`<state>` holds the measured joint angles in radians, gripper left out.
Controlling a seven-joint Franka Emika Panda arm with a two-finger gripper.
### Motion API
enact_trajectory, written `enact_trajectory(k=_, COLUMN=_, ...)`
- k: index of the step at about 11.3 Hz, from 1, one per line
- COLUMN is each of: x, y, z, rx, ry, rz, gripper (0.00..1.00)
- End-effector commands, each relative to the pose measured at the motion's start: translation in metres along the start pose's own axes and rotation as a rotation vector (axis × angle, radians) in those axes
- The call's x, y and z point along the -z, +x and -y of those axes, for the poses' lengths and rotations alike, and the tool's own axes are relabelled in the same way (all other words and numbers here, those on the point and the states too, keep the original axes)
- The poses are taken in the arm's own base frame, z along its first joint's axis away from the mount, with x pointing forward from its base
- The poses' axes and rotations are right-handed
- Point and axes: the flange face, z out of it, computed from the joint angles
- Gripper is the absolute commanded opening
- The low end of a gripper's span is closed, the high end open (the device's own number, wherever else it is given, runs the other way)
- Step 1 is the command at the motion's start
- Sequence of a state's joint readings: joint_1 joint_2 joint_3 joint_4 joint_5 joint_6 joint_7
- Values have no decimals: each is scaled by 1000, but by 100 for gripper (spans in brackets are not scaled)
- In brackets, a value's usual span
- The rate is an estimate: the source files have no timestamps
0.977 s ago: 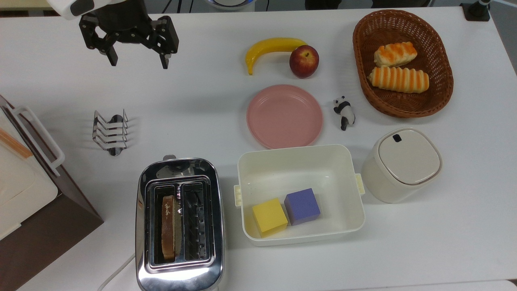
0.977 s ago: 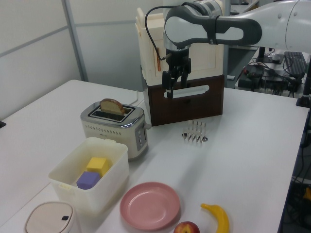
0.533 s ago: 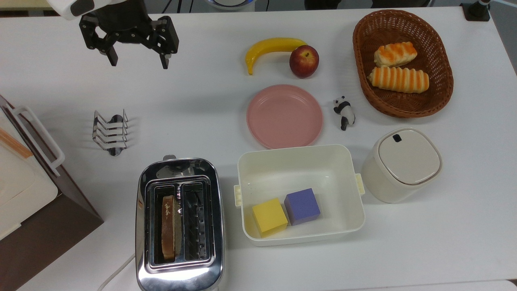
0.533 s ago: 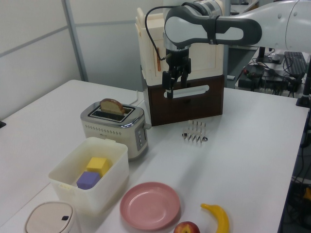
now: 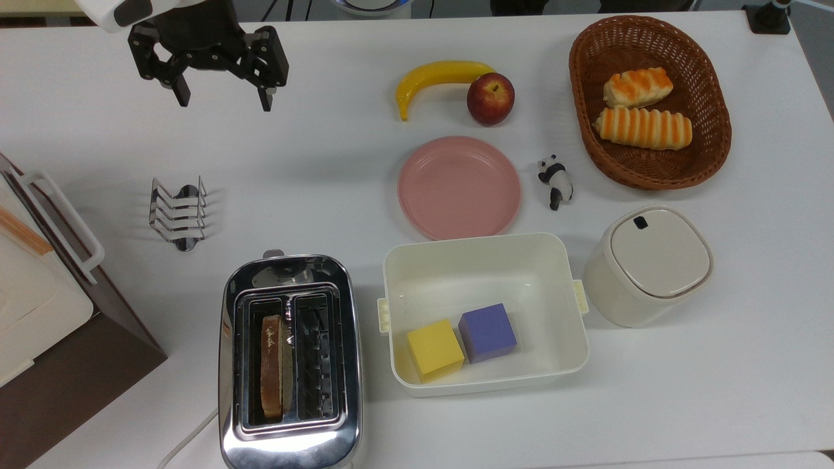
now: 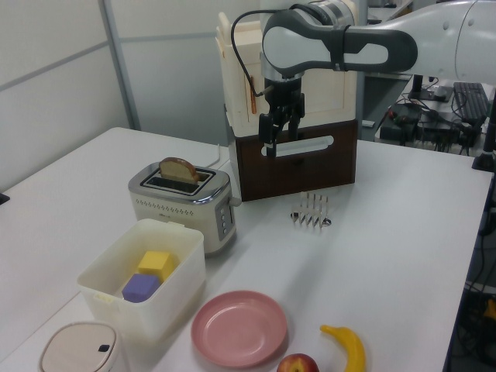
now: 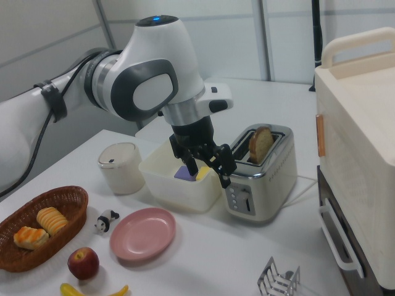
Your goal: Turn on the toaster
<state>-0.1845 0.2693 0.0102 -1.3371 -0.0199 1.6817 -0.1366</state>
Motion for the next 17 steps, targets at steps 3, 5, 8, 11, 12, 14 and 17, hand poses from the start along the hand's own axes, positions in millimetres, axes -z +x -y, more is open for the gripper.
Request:
enact_trajectory(k=3, x=2, y=-6, z=-1, rx=5, ry=8, rz=8, gripper=100)
enact_trajectory(k=5, x=-2, y=-4, z=1, rx=3, ry=35, rz=8, gripper=100)
enact_trajectory(k=8, x=-5, y=10, z=7, rx=-9, ry=58, rz=-75, gripper=100)
enact_trajectory(k=11, x=-5, y=17, z=12, rx=-29, ry=101, rz=-125, gripper=100)
enact_trajectory(k=12, x=-9, y=25, z=16, rx=-29, ry=110, rz=-161, gripper=100)
enact_trajectory(k=14, x=-18, y=40, z=17, rx=-82, ry=107, rz=-240, gripper=100)
enact_trajectory(k=17, x=-31, y=61, z=29, rx=-142, ry=110, rz=-347, gripper=100)
